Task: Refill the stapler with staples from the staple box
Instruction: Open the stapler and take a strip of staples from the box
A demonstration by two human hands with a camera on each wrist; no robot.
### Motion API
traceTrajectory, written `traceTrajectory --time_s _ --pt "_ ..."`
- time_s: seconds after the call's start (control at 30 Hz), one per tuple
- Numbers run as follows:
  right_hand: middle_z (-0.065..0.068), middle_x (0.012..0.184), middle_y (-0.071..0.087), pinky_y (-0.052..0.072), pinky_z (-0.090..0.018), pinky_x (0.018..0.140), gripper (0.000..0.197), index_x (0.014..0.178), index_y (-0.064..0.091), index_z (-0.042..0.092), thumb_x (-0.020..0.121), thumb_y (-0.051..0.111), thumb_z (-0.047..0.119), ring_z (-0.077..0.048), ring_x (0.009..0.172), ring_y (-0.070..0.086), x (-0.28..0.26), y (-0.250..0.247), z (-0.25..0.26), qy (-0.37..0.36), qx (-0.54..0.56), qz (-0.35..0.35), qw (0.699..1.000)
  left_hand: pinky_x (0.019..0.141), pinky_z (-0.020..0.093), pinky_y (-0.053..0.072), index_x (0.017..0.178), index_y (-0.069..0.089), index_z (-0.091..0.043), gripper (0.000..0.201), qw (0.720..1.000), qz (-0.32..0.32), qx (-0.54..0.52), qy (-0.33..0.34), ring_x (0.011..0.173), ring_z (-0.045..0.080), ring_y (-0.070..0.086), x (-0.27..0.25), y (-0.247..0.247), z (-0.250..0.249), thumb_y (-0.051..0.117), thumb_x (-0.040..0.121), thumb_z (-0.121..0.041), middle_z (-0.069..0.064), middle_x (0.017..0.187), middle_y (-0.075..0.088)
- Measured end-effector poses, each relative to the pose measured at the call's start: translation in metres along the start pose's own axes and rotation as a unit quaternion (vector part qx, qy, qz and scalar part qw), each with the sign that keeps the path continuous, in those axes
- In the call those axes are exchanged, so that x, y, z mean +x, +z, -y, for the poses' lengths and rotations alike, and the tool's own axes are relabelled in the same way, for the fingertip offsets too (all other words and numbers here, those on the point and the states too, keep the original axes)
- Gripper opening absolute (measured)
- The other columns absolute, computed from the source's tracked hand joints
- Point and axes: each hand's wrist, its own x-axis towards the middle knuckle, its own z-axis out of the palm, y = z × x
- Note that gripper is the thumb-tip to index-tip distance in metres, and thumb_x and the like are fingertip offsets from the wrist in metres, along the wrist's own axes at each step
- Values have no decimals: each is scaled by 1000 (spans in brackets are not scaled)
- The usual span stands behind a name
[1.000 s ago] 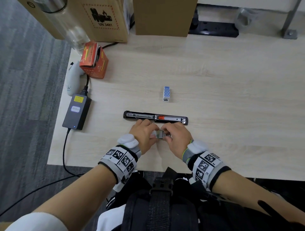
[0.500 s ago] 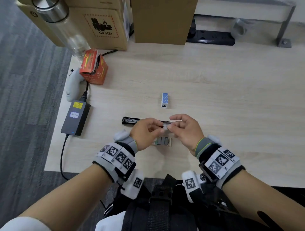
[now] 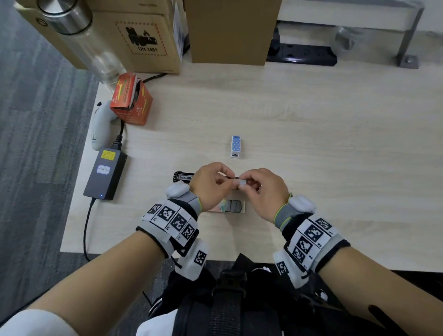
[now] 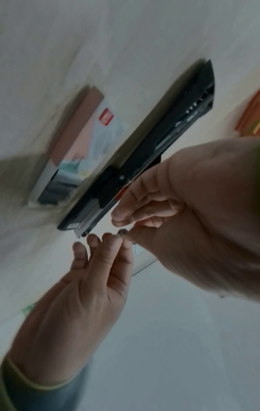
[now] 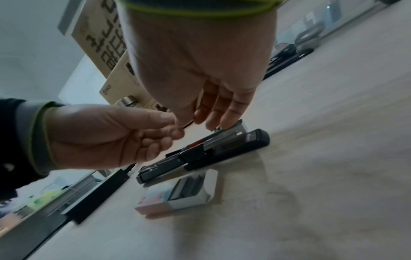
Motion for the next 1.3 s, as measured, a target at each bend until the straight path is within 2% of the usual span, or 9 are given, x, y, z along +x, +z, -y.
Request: traceTrajectory --time_s 0.07,0.17,0.23,0.3,0.57,0.77,0.87,0.97,1.3 --pt "2 86 58 39 -25 69 10 89 67 23 80 68 19 -15 80 53 5 -2 -6 -9 -40 -24 999 62 28 51 86 64 -19 13 990 -46 113 64 68 13 63 3 -5 4 72 78 -26 -1 78 71" --pt "-2 93 60 34 -27 73 11 90 69 20 80 69 18 -22 89 50 10 1 -13 -22 -91 -30 995 79 38 45 96 65 -24 22 946 -62 276 157 92 22 56 9 -9 16 71 76 -30 -2 97 66" --pt "-3 93 61 38 -31 73 12 91 69 19 79 69 17 -25 89 51 10 5 -14 -29 -102 -20 994 83 38 39 102 64 -26 29 926 -47 336 166 98 24 52 14 -8 22 71 75 -34 -2 104 63" --pt "-5 93 62 42 -35 74 12 91 69 18 79 69 16 -27 87 52 11 10 -15 -32 -105 -13 994 83 37 37 104 63 -27 30 918 -34 359 165 98 24 52 18 -6 26 69 75 -34 -2 105 63" --pt "-2 86 62 42 -34 71 14 91 69 21 78 70 16 -26 82 54 12 18 -19 -25 -108 -12 994 80 38 38 93 65 -29 15 935 -35 323 144 90 24 54 22 -2 29 67 78 -29 -2 95 65" --pt "-5 101 64 42 -34 81 33 107 65 19 75 74 20 -27 94 55 12 19 -20 -12 -110 -21 994 81 37 38 95 65 -30 16 937 -37 316 141 90 22 53 22 -3 30 66 79 -30 -2 96 65" --pt "-4 95 63 44 -35 74 19 93 67 17 75 72 17 -26 87 55 7 14 -23 -61 -107 -72 990 80 37 39 92 65 -30 14 937 -38 320 139 89 23 54 21 -2 30 67 79 -30 -3 93 64" --pt "-5 93 63 43 -34 71 11 83 68 17 72 70 19 -28 84 55 1 13 -26 -86 -132 -89 984 80 38 40 92 65 -31 14 937 -38 321 133 89 24 55 22 -2 30 67 78 -30 -3 93 64" --pt "-6 108 65 45 -38 76 13 87 73 22 76 67 20 -32 92 56 -3 16 -26 -98 -167 -70 979 81 40 42 92 65 -32 14 935 -34 325 138 87 23 55 22 -3 31 66 78 -32 -3 93 65"
